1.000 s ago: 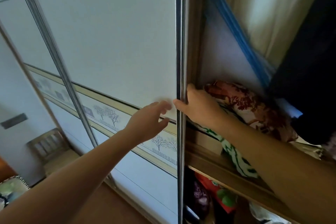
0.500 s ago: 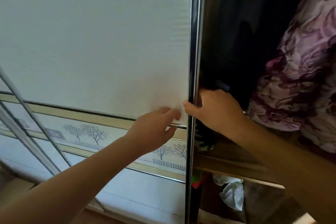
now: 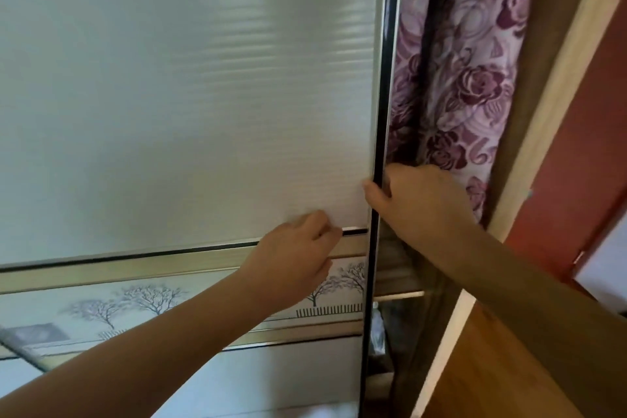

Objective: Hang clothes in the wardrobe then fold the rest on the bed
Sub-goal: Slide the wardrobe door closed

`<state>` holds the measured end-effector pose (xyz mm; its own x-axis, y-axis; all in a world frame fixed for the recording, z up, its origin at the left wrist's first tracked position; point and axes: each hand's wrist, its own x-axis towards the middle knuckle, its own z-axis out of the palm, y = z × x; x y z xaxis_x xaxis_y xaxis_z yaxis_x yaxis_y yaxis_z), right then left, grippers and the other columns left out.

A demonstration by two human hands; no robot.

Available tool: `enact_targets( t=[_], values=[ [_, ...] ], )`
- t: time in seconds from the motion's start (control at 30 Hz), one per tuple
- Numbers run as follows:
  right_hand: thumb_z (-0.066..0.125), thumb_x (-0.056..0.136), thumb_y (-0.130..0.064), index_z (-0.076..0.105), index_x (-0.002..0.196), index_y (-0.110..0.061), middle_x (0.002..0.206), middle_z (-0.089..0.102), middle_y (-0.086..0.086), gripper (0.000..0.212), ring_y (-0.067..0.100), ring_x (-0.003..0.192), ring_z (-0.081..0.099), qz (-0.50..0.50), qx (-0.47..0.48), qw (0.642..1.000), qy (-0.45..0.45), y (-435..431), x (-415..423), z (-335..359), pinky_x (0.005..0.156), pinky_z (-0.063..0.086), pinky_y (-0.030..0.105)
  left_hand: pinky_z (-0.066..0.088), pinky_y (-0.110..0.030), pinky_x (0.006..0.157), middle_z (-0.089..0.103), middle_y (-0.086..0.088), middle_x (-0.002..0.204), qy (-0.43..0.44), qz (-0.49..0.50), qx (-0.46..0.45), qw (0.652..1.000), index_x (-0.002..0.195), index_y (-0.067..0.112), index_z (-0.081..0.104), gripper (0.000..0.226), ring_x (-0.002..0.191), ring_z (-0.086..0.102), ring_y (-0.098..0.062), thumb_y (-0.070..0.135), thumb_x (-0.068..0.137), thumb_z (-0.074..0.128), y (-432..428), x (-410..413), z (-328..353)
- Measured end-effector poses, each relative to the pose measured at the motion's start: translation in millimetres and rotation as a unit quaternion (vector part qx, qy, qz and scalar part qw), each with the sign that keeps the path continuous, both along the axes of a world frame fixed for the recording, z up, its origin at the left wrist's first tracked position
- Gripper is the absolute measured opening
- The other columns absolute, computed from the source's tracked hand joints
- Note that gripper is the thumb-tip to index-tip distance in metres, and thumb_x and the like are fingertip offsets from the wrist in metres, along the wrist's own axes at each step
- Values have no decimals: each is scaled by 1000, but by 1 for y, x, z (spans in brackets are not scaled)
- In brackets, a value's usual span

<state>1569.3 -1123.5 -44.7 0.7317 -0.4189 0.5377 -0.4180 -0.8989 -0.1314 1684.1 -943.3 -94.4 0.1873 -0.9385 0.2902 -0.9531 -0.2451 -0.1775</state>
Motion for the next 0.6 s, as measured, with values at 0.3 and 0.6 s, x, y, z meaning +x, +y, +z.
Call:
enact_targets(
  t=[0.3, 0.6],
  values=[
    [56, 96, -45, 59, 112, -18, 95, 65, 3, 32, 23, 83, 62, 77, -80, 994, -16, -11, -26, -8, 64, 52, 35, 53, -39, 84, 56, -14, 126, -105, -86, -53, 989, 133, 3, 58, 54, 108, 57, -30, 10, 82, 42, -51, -17, -18],
    [59, 98, -35, 64, 110, -13, 102, 62, 6, 25, 23, 95, 57, 40, -91, 987, -125, -38, -46, -21, 74, 50, 32, 54, -39, 85, 58, -13, 125, -98, -130, -71, 984, 133, 2, 57, 56, 107, 58, -30, 8, 78, 57, -83, -25, -25]
  ],
)
